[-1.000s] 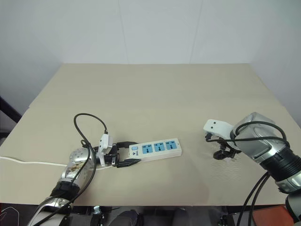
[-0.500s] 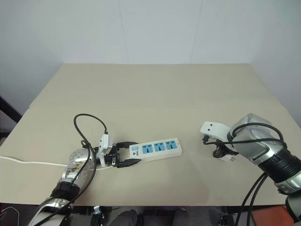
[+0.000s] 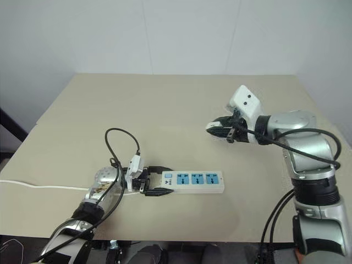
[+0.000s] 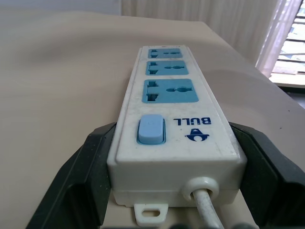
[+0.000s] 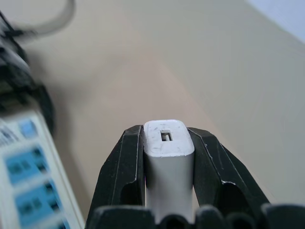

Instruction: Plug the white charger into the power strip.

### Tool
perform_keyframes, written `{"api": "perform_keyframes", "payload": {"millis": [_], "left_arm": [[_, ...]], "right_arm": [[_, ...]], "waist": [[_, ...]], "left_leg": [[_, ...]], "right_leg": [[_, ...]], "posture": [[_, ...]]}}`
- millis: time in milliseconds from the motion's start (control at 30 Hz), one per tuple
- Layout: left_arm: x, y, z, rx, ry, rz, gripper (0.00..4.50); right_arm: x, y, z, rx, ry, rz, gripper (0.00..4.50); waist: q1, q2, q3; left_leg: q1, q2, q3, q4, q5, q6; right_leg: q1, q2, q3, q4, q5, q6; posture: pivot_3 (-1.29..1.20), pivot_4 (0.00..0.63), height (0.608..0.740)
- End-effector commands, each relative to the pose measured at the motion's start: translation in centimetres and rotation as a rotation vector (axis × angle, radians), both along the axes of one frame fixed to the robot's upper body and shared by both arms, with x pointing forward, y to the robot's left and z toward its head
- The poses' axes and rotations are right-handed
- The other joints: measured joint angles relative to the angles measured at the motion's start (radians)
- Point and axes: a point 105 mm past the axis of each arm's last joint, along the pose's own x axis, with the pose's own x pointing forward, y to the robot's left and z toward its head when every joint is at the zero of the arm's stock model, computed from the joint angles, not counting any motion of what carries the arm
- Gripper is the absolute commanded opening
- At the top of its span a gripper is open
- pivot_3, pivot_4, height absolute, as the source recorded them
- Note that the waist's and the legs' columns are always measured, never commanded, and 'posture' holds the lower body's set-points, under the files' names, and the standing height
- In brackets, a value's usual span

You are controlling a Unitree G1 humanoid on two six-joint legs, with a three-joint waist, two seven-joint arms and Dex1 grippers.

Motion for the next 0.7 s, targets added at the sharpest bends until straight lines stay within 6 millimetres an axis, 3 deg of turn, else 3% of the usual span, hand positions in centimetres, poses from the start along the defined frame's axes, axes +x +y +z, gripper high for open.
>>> {"api": "perform_keyframes", "payload": {"millis": [33, 333, 700], "left_arm": [[0.0, -0.8, 0.1, 0.008, -0.01, -0.051, 3.27], [0.5, -1.2, -0.1, 0.045, -0.051, -0.05, 3.27], [-0.1, -1.0, -1.1, 0.041, -0.051, -0.01, 3.27]], "right_arm": [[-0.9, 0.7, 1.6, 0.115, -0.07, 0.077, 1.11], [-3.3, 3.5, -1.5, 0.364, 0.06, 0.335, 1.11], [-3.4, 4.9, -5.0, 0.467, 0.082, 0.42, 1.11]], "waist": [[-0.001, 0.0, 0.0], [-0.001, 0.0, 0.0], [-0.005, 0.0, 0.0]], "left_leg": [[0.0, 0.0, 0.0, 0.0, 0.0, 0.0], [0.001, 0.0, 0.0, 0.0, 0.0, 0.0], [0.003, 0.0, 0.0, 0.001, 0.0, 0.0]], "right_leg": [[0.0, 0.0, 0.0, 0.0, 0.0, 0.0], [0.001, 0.001, 0.0, 0.001, 0.0, 0.0], [0.001, 0.001, 0.0, 0.003, 0.0, 0.0]], "posture": [[0.0, 0.15, 0.74], [0.0, 0.15, 0.74], [0.0, 0.15, 0.74]]}}
